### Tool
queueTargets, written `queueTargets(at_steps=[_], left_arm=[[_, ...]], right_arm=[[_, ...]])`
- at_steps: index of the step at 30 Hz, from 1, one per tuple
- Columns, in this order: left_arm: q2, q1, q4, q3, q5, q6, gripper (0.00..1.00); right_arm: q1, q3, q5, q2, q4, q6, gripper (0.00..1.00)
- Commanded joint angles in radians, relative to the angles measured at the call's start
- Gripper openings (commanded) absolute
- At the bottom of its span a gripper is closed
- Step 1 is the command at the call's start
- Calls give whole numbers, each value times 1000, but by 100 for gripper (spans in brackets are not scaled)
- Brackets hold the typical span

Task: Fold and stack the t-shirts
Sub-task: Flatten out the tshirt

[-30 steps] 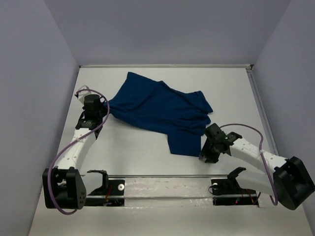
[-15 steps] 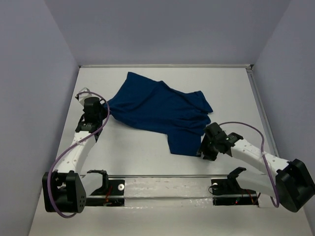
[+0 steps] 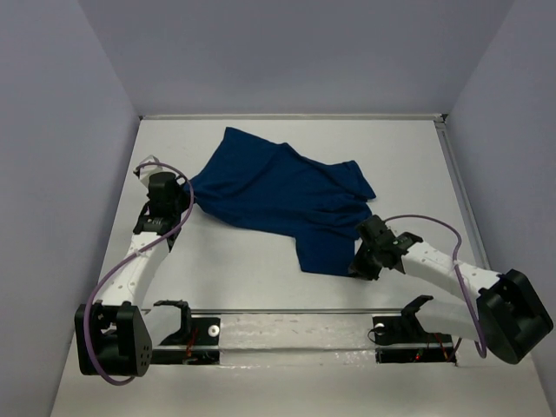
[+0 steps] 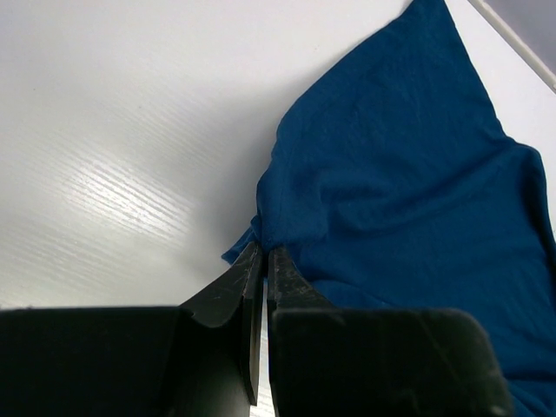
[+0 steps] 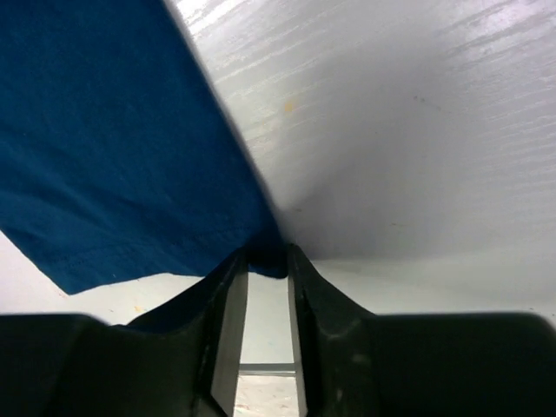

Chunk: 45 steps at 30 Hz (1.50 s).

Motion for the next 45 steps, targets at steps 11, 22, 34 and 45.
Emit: queueTargets(at_steps=[11, 22, 34, 45], left_arm=[[-19, 6, 21, 20, 65, -35, 0], [30, -175, -175, 757, -19, 26, 0], [82, -175, -324, 1314, -108, 118, 0], [172, -68, -280, 1066, -12, 64, 0]], right_arm=[[10, 75, 164, -18, -6, -59, 0], [10, 1242, 630, -94, -532, -496, 0], [10, 2007, 719, 130, -275, -990, 0], [-184, 1937, 498, 371, -40, -1111, 0]])
